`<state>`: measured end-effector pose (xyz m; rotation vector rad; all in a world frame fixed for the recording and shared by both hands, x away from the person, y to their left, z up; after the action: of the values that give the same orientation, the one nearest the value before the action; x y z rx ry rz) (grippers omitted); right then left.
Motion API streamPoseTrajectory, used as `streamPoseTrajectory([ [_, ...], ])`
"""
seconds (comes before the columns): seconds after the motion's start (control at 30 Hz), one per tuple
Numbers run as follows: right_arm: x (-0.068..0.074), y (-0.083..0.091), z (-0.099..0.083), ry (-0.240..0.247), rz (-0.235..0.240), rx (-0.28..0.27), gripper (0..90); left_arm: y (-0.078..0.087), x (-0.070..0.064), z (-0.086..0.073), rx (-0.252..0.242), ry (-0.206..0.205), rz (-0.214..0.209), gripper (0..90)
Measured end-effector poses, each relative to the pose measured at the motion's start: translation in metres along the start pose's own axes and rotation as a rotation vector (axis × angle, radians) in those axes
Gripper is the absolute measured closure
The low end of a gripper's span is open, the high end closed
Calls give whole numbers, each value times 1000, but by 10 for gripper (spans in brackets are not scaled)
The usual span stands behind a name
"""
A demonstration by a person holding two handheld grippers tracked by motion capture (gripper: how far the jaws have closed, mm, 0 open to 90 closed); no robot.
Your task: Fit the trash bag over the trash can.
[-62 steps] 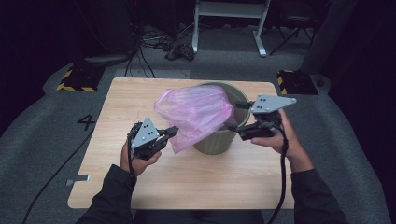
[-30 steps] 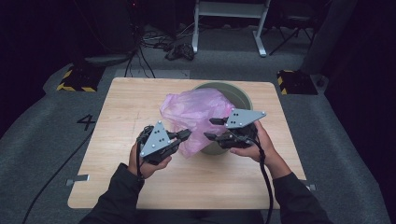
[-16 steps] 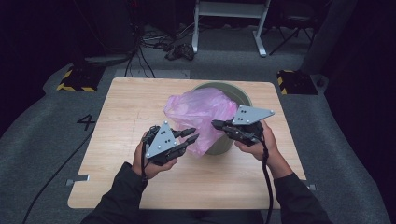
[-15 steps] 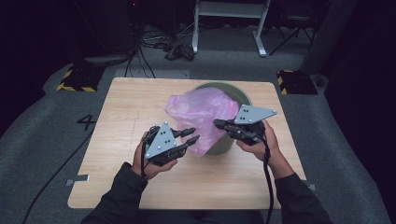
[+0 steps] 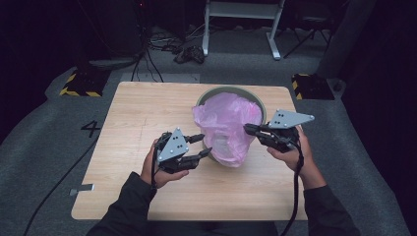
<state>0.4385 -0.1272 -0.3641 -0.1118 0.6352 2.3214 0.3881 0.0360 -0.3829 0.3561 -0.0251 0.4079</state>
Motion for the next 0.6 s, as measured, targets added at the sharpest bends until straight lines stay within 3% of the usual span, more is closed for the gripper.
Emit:
streamPoseTrajectory([
  [0.1, -1, 2, -4, 11, -6, 7, 781, -2, 3, 1, -7, 16, 1, 511],
  [0.23, 0, 7, -2, 10, -9, 2, 545, -3, 3, 2, -1, 10, 6, 548],
  [0.3, 1, 11, 1, -1, -13, -12, 480, -3, 2, 3, -4, 7, 1, 585],
  [0.47, 18, 24, 13, -12, 36, -71, 305, -4, 3, 4, -4, -7, 9, 706],
  [0.6, 40, 31, 21, 14, 84, -101, 235, -5, 3, 6, -2, -13, 11, 777],
])
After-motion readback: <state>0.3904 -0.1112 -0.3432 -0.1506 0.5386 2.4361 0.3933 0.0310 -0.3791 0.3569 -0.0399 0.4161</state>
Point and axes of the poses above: each handheld gripper's, and its own axes: y roughly backward along the jaws, z roughly out of its top, x roughly to its left, the point moved 10 cm from there along -y, roughly forward along the jaws, and after that the axes turned 10 degrees about -z, right-handed, at the moved point
